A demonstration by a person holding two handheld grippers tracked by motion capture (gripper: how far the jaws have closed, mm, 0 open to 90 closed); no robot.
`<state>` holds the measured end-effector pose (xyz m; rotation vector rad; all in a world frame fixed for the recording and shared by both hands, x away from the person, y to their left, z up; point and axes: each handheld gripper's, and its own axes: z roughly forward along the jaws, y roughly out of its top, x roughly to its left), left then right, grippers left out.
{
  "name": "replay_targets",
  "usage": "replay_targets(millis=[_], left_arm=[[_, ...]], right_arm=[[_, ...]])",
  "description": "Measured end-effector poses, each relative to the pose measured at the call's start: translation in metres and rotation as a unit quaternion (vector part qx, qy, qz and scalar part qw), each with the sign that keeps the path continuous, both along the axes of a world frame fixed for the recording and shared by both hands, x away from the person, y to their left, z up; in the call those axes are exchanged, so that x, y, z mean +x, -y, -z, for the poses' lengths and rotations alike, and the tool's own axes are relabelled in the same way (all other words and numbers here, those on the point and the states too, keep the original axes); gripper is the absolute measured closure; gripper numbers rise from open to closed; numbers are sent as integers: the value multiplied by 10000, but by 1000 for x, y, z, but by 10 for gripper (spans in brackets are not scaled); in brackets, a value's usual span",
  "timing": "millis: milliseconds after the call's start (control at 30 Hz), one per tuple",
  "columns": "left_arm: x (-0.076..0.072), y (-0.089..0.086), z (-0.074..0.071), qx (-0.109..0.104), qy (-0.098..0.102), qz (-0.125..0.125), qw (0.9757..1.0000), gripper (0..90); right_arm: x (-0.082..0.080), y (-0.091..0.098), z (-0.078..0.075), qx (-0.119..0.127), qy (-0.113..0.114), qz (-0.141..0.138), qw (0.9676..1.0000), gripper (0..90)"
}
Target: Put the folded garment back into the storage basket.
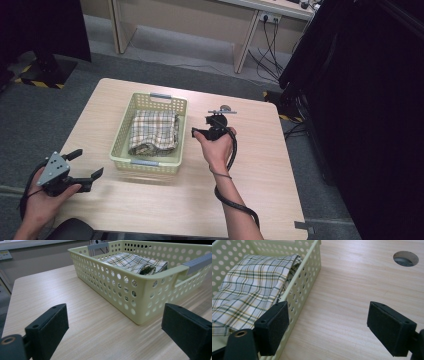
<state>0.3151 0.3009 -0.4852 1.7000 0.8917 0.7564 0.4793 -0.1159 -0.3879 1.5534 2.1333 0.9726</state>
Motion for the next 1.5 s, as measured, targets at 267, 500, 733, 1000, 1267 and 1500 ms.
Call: replay_targets(millis=[267,500,733,1000,1267,1500], left_arm=[[0,0,0,13,-1,-6,10000,66],[0,0,0,14,-1,-9,10000,66],[0,0,0,18,-2,-5,10000,66],[0,1,0,26,-1,-7,10000,66],[0,1,0,49,3,-1,10000,66],[0,1,0,49,3,-3,10000,66]], right_arm=[[-4,13,6,38,-3,41,10000,188],[-8,18,9,59,19,31,10000,186],[-11,24,13,34,12,47,10000,186],[-15,34,18,44,-23,97,9999,186],[-20,42,24,9,-60,125,9999,186],[-23,50,30,10,-114,183,9998,186]])
